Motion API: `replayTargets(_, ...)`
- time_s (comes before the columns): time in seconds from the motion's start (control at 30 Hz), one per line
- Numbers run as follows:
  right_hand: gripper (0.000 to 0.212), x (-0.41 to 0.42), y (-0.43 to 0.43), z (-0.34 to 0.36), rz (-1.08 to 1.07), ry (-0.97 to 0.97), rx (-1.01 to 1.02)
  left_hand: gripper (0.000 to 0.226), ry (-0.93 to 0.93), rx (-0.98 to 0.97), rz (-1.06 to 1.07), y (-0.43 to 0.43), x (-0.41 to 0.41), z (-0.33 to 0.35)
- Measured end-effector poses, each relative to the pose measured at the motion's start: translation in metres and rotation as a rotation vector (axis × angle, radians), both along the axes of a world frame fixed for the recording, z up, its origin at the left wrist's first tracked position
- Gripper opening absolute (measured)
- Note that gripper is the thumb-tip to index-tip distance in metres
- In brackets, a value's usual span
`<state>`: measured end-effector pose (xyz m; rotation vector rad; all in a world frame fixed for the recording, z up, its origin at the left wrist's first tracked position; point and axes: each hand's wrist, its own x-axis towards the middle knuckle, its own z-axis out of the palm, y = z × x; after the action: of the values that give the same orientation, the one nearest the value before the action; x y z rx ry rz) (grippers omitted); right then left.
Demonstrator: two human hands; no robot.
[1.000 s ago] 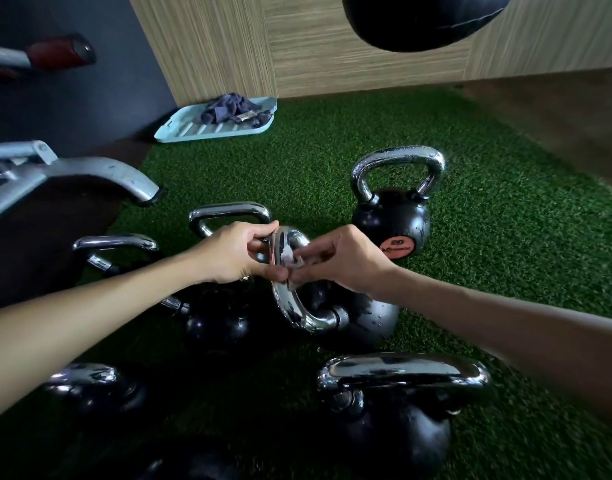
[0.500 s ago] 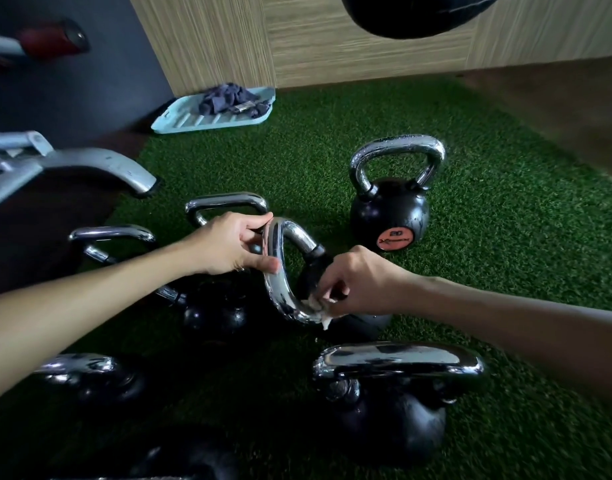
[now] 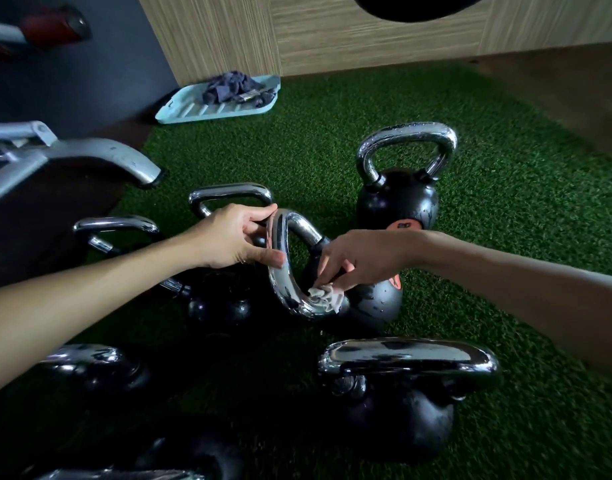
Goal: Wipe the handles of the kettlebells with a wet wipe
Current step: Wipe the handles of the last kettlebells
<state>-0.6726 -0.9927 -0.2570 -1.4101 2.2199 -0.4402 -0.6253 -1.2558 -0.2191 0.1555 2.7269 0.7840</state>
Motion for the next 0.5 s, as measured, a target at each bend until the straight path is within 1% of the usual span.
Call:
replayTargets(0.07, 0.028, -0.001, -0.002, -0.002, -0.025, 0.0, -0.03, 0.145, -0.005, 0.019, 0.001, 0.0, -0.001, 0.0)
replayTargets(0.2, 0.026, 0.003, -0.006, -0.009, -0.097, -0.068, -0.071, 0.144, -0.005, 0.023, 0.007, -0.003, -0.001, -0.002)
replayTargets(0.37, 0.026, 0.013, -0.018, -0.014, -0.259, -0.362, -0.252, 0.147, -0.016, 0.05, -0.004, -0.005, -0.001, -0.003)
replayTargets(0.47, 0.028, 0.014, -0.014, -0.017, -0.288, -0.51, -0.32, 0.145, -0.005, 0.031, -0.003, -0.007, -0.001, -0.004)
replayTargets(0.5, 0.028, 0.014, -0.014, -0.017, -0.289, -0.528, -0.334, 0.145, -0.005, 0.03, -0.001, -0.008, 0.0, -0.005)
